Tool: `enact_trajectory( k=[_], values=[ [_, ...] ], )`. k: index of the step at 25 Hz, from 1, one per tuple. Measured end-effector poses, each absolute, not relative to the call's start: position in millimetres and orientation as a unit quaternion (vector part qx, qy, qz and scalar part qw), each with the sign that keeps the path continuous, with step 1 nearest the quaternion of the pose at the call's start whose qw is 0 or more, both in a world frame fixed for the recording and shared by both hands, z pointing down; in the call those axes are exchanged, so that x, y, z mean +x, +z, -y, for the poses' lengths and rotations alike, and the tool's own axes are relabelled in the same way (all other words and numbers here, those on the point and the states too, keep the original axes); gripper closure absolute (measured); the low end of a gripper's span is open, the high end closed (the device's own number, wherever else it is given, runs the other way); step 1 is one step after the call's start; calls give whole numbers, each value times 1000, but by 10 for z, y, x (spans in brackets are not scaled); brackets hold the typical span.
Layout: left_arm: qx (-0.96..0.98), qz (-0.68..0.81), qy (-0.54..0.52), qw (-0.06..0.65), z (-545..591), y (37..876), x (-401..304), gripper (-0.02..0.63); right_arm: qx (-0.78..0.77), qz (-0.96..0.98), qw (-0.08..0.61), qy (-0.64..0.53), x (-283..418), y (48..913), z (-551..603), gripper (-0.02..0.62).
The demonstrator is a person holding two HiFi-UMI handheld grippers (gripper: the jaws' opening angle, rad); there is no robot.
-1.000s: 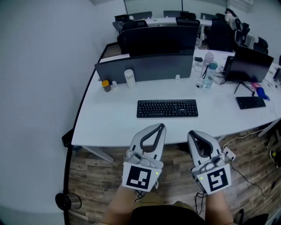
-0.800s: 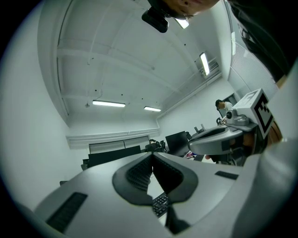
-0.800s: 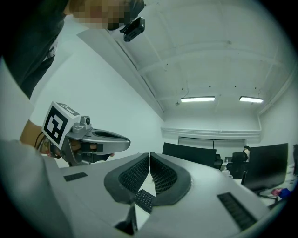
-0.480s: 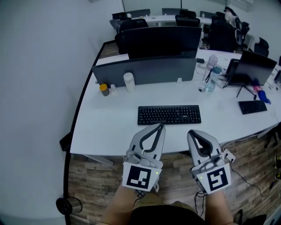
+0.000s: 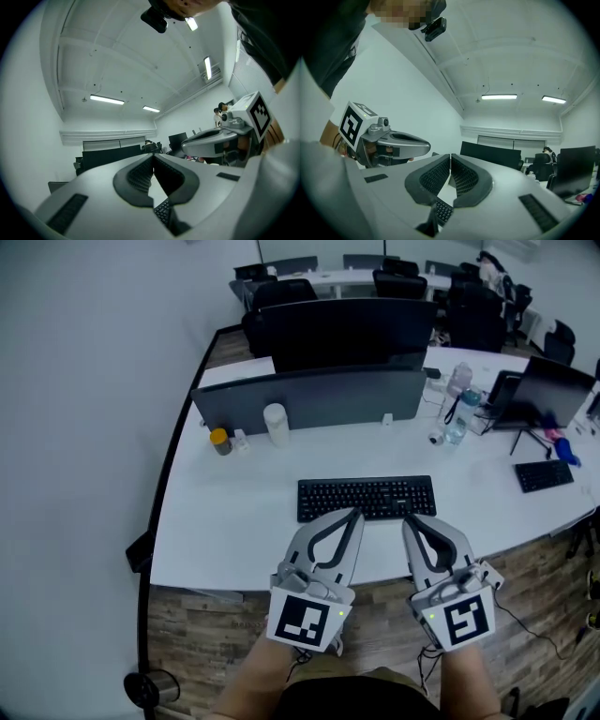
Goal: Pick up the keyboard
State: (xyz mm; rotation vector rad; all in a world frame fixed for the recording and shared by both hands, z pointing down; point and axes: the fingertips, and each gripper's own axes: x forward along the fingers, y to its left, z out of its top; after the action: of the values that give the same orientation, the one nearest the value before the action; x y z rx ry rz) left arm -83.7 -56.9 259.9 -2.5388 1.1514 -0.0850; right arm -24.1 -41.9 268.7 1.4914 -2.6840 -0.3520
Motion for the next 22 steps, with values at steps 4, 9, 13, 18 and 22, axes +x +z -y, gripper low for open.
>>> enact_trajectory(
  k=[4,9,13,18,22],
  values=[
    [-900,-396,-32,179,791,2580,-848,598,493,862,40,-109,-253,2693,639,563],
    [-908,-375,-31,182,1058,2601,-841,598,504,855,33,-113,-286,2660,920,563],
    [-915,-352,-28,193,1207,2588,-791,598,517,848,34,-117,-269,2641,1097,563],
    [-916,-347,-26,198,1385,2581,-818,598,528,840,23,-119,-284,2627,1241,563],
    [-914,-349,-36,204,1456,2607,-884,598,530,839,35,-120,-343,2631,1325,563]
  ],
)
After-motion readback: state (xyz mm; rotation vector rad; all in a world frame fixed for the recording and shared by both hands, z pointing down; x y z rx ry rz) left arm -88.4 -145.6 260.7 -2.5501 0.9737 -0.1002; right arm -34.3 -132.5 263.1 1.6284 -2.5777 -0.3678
